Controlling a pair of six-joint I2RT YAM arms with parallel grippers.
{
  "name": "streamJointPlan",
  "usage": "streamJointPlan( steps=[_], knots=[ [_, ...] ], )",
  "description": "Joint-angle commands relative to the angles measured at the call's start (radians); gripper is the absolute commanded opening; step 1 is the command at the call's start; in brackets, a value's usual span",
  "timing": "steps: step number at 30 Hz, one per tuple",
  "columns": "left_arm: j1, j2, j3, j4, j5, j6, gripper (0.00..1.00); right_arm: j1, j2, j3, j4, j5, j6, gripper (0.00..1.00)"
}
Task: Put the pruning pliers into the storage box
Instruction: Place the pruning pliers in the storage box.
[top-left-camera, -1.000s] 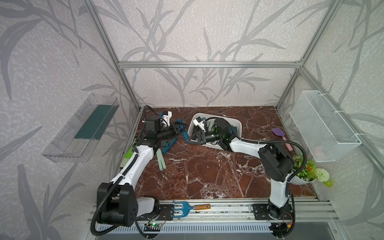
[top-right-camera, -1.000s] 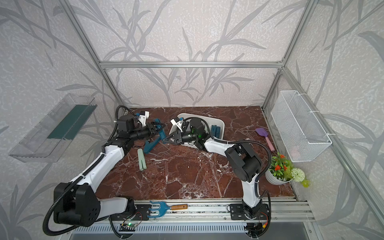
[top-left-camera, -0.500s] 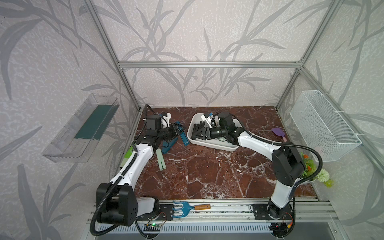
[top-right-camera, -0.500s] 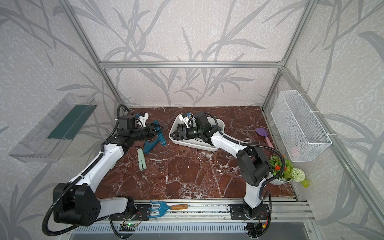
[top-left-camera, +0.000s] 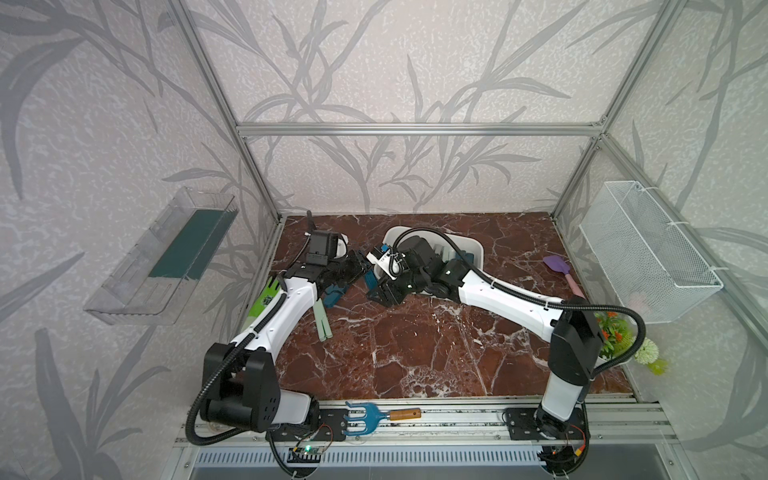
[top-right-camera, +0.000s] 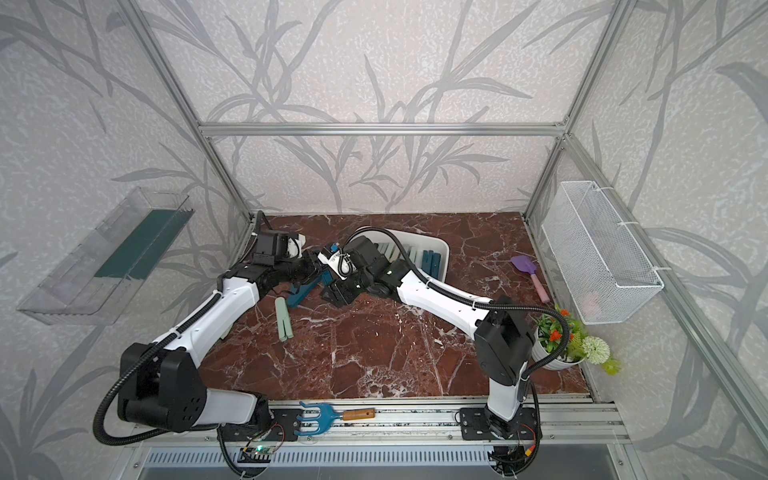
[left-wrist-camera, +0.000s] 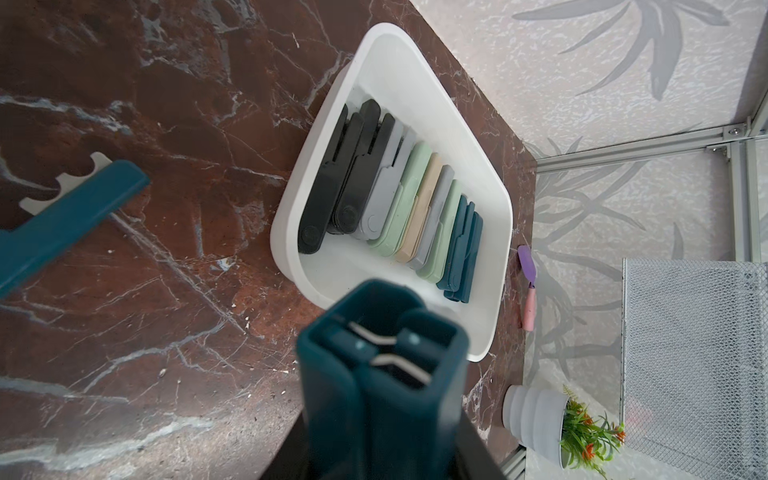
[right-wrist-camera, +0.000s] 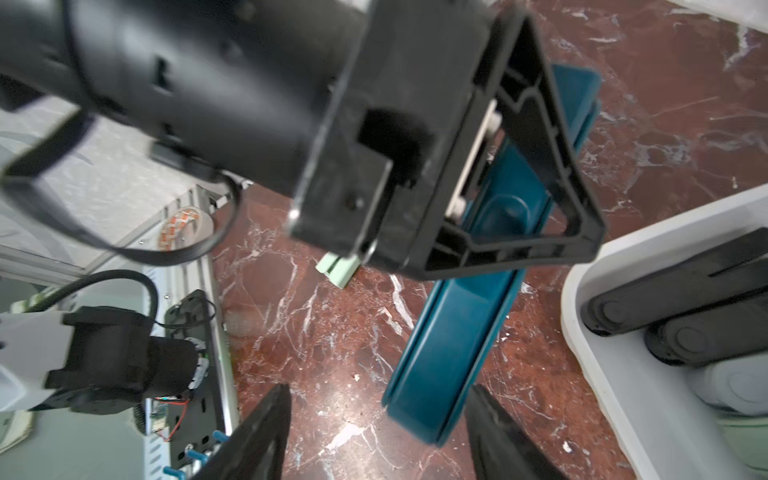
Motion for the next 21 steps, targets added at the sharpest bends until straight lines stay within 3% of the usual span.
streamJointPlan(
  steps=[1,5,9,14,17,19,21],
  knots=[
    [-0.006,-0.035,0.039,-0.003,-0.015,-0.033,0.27,-0.001,0.042,0.047,-0.060,0.113,-0.033,0.66],
    [-0.008,-0.042,0.031,0.001,0.003,-0.038,0.27,-0.001,0.055,0.059,-0.040,0.134,-0.021,0.63],
    [-0.009,-0.039,0.018,0.015,0.016,-0.047,0.27,-0.001,0.060,0.063,-0.003,0.131,0.000,0.49],
    [-0.014,-0.024,0.005,0.028,0.021,-0.047,0.28,0.001,0.074,0.072,0.018,0.126,0.014,0.42],
    [-0.019,-0.010,-0.004,0.040,0.027,-0.055,0.28,0.001,0.084,0.075,0.020,0.127,0.021,0.31],
    [-0.024,-0.007,-0.005,0.042,0.023,-0.056,0.28,0.001,0.084,0.072,0.022,0.134,0.026,0.30],
    [-0.026,-0.003,-0.002,0.040,0.021,-0.053,0.28,0.001,0.084,0.072,0.022,0.146,0.029,0.36]
  ],
)
